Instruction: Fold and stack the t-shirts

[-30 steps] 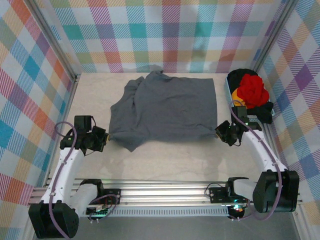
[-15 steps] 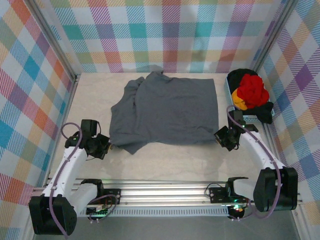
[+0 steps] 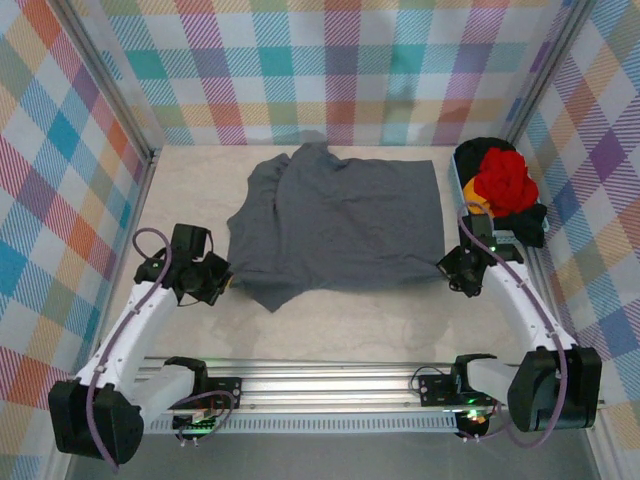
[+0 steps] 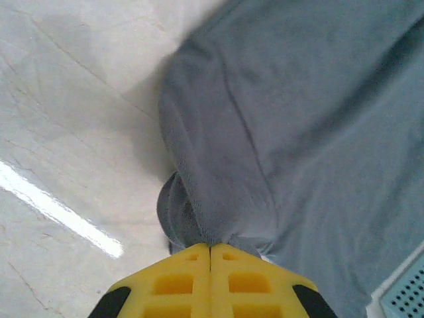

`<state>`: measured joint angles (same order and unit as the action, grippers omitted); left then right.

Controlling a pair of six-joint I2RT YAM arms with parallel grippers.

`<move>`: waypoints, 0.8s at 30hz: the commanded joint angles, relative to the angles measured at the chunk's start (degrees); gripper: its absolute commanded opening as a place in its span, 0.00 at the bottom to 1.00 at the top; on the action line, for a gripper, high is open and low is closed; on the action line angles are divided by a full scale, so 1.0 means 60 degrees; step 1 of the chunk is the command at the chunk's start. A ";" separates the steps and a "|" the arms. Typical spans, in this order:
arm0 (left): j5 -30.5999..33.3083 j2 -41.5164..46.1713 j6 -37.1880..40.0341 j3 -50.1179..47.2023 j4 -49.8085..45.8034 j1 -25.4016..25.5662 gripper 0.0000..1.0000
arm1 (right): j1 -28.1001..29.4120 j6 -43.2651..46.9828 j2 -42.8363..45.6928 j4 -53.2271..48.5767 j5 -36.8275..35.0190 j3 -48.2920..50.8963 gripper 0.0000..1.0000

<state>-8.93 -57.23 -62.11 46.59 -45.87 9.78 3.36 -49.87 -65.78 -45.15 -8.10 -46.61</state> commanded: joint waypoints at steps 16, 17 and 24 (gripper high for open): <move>-0.0071 0.0881 -0.0729 -0.0890 -0.0046 0.1109 0.00 | -0.1396 0.0829 0.0381 -0.0601 -0.0489 -0.0135 0.00; -0.0127 0.0720 -0.0616 -0.1065 0.0128 0.1109 0.00 | -0.1399 0.0778 0.0440 -0.0539 -0.0465 0.0040 0.00; 0.0021 -0.0444 0.0196 -0.1071 0.0540 0.1124 0.00 | -0.1380 0.0558 0.0345 -0.0287 -0.0138 0.0704 0.00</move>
<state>-9.91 -59.51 -63.79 38.98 -43.22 16.01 -4.82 -45.58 -63.59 -46.57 -9.34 -43.07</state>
